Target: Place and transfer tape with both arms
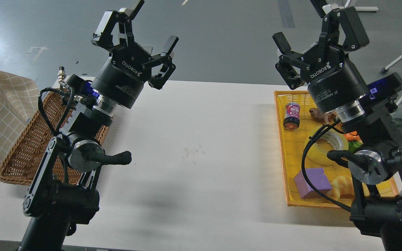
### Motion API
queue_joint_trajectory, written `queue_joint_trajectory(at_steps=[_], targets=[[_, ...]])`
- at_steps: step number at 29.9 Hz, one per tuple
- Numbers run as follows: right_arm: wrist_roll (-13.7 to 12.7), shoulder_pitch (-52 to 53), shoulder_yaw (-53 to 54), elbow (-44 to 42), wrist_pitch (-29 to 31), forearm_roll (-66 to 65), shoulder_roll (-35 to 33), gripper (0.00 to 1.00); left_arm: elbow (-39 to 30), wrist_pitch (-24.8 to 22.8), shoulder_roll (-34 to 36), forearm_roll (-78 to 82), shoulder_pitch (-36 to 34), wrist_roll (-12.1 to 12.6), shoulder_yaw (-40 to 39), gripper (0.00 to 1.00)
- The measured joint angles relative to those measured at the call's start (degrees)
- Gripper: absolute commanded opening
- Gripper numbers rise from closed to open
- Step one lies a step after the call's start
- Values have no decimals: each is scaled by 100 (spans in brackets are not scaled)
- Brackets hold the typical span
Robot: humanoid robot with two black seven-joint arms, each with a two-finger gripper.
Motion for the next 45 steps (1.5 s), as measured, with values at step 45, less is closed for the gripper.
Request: queue_joint_trajectory(at_steps=[45], targets=[[18, -474, 10, -46, 149, -21, 0, 100, -14, 63, 0, -354, 389, -5, 71, 98]])
